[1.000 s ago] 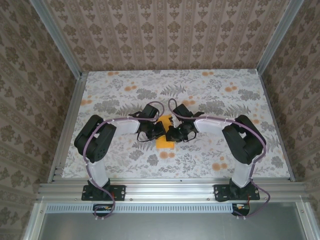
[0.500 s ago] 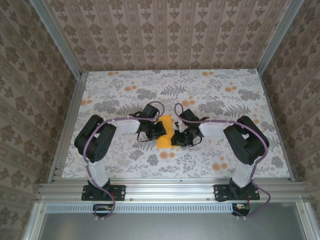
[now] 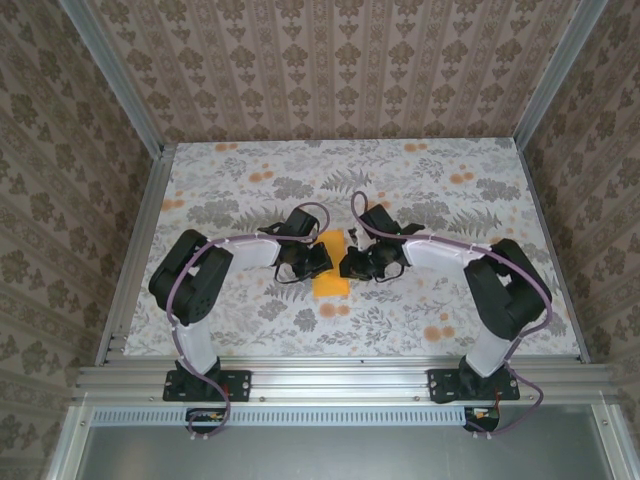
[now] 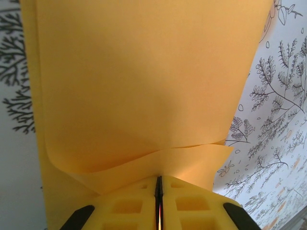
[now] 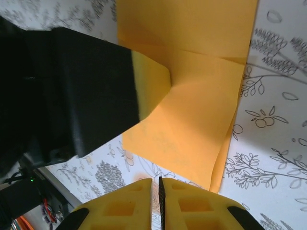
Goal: Fold a paper plane with a square sheet of paper (pick it up from the middle)
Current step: Fold the triangle a second time at the center of the table.
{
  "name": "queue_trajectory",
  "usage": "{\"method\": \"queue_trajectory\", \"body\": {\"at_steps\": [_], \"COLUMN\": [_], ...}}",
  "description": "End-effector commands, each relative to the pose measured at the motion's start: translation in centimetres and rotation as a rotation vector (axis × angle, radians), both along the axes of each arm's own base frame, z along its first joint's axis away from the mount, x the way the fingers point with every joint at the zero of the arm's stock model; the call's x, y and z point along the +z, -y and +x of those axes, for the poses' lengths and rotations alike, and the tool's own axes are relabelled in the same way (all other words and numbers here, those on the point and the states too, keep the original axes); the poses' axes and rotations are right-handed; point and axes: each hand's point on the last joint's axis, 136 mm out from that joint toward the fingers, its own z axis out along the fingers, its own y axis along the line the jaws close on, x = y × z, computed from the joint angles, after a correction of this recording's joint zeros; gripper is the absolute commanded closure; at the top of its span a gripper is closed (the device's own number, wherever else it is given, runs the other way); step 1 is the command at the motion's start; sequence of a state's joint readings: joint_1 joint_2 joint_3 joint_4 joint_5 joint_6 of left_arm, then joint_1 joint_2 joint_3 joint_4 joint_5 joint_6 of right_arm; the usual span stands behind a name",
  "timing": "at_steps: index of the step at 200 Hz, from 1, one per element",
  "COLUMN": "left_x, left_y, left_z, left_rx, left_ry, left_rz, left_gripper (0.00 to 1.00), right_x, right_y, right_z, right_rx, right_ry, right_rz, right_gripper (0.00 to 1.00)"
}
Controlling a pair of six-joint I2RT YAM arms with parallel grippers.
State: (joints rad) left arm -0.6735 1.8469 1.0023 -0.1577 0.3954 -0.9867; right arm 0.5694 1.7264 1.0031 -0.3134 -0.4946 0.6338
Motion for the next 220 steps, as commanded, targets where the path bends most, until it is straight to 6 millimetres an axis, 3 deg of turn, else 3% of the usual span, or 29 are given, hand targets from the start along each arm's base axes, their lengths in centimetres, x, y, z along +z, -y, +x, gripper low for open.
{"method": "queue_trajectory", "body": {"at_steps": [1,60,128,220], "left_x": [-2.4,-1.4,2.9,-0.9], "left_y": [-1.4,-1.0,1.7,-2.0], "left_z": [-0.9,-0.5,0.1,-0.3], "left_rx": [-0.001,-0.005,-0.05,0.028], "left_ry": [-0.037,-0.015,0.089,0.05], "left_rz": [0.094,0.071,-0.097,0.076], "left_gripper": [0.89,0.88,0.82,0.88], "right_x": [-2.0,-4.8,-6.7,-5.2], "right_y": [-0.1,1.6,2.4,1.6], "right_z": [-1.1,-2.3,-2.9,-2.1], "right_rx": [0.001,-0.012,-0.049,-0.035], "right_ry": [-0.083,-0.14,-0.186,-0.156], "right_rz": [-0.029,-0.114,-0.143,-0.104], "right_gripper": [0.86,0.87,0.88,0.88]}}
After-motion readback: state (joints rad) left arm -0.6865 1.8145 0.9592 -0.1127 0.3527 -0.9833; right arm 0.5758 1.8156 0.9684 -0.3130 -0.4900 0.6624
